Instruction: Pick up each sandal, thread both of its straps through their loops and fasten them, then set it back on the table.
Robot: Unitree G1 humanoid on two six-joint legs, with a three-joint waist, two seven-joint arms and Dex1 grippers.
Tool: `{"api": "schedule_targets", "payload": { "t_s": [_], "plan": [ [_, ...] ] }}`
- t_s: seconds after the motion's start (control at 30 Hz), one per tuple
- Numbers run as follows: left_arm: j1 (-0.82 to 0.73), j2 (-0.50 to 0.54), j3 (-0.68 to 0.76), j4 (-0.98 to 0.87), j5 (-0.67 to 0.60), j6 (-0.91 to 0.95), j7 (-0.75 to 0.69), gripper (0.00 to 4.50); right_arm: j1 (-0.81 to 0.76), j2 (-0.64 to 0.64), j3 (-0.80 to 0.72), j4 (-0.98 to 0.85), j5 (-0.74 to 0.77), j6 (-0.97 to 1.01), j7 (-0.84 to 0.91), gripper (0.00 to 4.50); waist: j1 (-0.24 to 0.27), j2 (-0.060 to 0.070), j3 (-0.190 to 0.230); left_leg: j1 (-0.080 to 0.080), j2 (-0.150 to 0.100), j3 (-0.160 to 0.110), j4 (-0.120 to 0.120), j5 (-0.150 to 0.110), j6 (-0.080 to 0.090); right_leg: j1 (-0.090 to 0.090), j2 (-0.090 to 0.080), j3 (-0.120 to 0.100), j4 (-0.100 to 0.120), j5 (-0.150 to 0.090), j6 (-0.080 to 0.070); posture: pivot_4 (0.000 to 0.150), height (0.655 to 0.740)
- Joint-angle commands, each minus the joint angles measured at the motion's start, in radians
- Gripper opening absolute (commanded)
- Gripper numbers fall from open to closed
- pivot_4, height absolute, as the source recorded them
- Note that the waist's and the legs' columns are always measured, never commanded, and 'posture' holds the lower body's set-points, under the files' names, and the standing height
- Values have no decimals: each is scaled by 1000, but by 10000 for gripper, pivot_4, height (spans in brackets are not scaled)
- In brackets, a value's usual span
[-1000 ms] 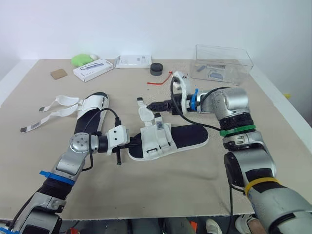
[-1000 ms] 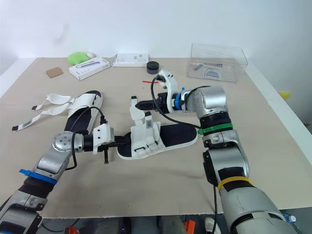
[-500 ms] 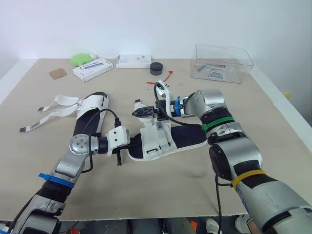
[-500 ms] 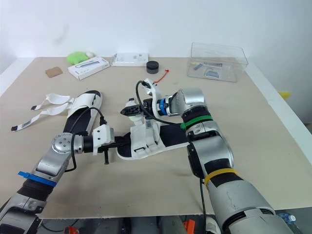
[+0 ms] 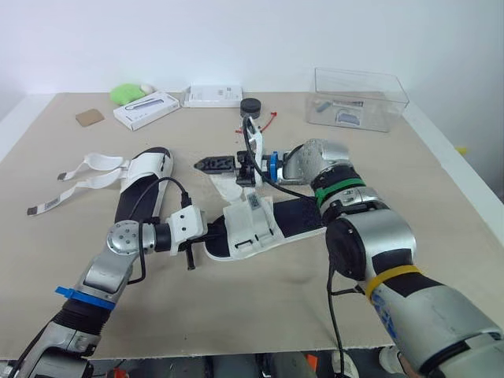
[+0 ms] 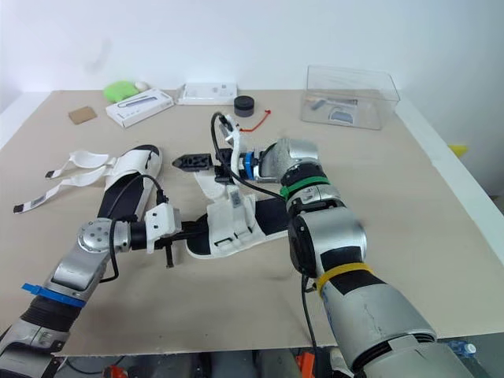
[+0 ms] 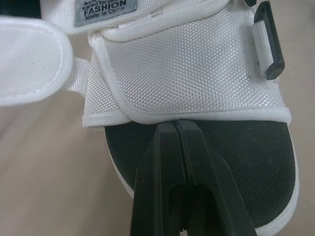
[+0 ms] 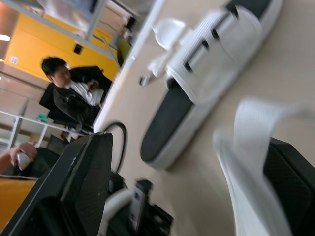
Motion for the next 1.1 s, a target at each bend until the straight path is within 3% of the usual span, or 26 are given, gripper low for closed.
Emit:
{"api": "schedule_targets", "payload": {
  "t_s": [0.03,0.73,1.1],
  "plan": [
    [18,11,-1,-14,4,14,1,0,-38,-7,-20,0,8,-18,26,44369,-2,0,0,0,0,0,0,0,0,0,0,0,0,0,0,1500,7400],
    [-10,-4,-13,24,7,4,-8,0,-78,-53,-144,-23,71,-25,7,44369,-3,0,0,0,0,0,0,0,0,0,-1,0,0,0,0,1500,7400],
    [-13,-14,-5,32,-6,12,-5,0,-20,-52,-24,-103,11,-19,91,44369,-3,0,0,0,-1,0,1,0,0,0,-1,0,0,0,0,1500,7400]
  ]
}}
